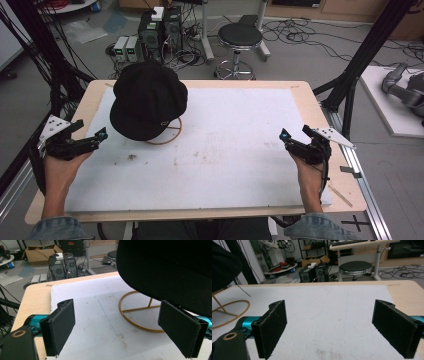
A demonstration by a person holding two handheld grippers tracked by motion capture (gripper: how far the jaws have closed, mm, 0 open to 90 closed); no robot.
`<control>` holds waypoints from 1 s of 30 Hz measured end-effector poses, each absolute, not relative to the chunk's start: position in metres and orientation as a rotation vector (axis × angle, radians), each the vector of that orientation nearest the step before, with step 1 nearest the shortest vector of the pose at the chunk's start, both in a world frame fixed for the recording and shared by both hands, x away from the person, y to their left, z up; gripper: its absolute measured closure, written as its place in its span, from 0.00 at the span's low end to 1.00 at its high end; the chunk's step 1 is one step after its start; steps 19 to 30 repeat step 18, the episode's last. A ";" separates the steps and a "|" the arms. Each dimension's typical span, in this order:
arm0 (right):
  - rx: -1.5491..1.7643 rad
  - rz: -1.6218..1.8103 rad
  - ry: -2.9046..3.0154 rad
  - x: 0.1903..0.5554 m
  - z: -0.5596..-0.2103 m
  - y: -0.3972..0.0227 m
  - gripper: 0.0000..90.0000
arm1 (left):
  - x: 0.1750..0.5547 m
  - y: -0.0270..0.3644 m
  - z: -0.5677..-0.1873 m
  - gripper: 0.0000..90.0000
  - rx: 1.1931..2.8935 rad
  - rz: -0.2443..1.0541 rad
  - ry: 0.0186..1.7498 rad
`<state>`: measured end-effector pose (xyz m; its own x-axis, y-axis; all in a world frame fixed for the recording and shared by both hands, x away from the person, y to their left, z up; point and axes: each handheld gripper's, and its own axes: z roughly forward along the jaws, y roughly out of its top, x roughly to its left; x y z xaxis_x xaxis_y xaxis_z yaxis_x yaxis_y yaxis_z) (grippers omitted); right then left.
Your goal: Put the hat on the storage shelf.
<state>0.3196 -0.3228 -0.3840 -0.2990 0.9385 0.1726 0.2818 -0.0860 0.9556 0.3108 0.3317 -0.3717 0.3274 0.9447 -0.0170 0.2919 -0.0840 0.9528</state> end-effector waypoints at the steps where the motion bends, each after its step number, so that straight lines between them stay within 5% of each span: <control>1: 1.340 1.416 1.594 0.320 -0.384 -0.323 0.14 | 0.311 0.332 -0.372 0.16 1.594 0.820 1.150; 30: 1.361 1.391 1.622 0.319 -0.397 -0.321 0.14 | 0.311 0.333 -0.373 0.16 1.596 0.820 1.154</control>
